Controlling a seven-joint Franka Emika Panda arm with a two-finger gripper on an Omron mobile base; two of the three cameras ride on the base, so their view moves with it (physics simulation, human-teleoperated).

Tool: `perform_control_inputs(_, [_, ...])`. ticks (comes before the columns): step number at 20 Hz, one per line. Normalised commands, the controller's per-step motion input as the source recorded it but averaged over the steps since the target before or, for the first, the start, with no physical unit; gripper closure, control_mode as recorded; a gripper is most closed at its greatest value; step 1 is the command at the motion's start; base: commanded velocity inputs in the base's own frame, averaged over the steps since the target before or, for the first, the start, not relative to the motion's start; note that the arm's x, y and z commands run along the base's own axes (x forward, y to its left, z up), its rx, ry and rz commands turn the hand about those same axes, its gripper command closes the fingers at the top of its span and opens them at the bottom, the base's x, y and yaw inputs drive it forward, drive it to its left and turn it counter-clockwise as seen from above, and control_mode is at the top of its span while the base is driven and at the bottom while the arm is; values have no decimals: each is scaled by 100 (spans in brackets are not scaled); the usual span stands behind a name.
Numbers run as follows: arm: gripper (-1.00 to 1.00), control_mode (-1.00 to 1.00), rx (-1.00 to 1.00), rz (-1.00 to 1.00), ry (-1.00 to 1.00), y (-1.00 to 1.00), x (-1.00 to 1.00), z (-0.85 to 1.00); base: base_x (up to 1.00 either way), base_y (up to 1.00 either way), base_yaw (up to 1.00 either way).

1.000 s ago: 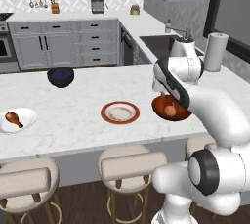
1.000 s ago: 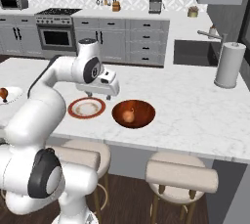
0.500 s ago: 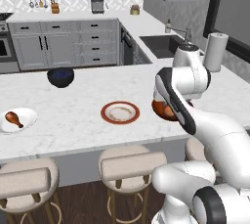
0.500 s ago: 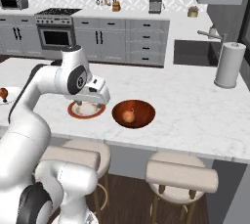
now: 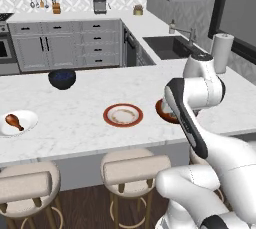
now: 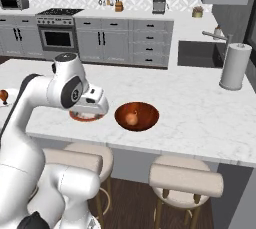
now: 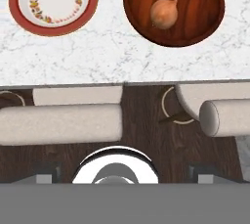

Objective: Pick the chicken drumstick and onion from their plates and place them in the bowl. Then put the bowl in the fridge.

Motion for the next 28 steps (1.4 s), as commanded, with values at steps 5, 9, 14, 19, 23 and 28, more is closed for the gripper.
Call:
perform_control_inputs(5, [-100,100,0,0,-1,1,0,0,0,43,1])
perform_control_inputs(9, [-100,100,0,0,0,0,0,0,0,100,7])
perform_control_inputs(14, [-100,100,0,0,0,0,0,0,0,100,5])
perform_control_inputs(19, [-100,100,0,0,0,0,0,0,10,100,1])
perform_control_inputs(23, [-100,100,0,0,0,0,0,0,27,73,-11])
perform_control_inputs(28, [-100,100,0,0,0,0,0,0,9,26,-5])
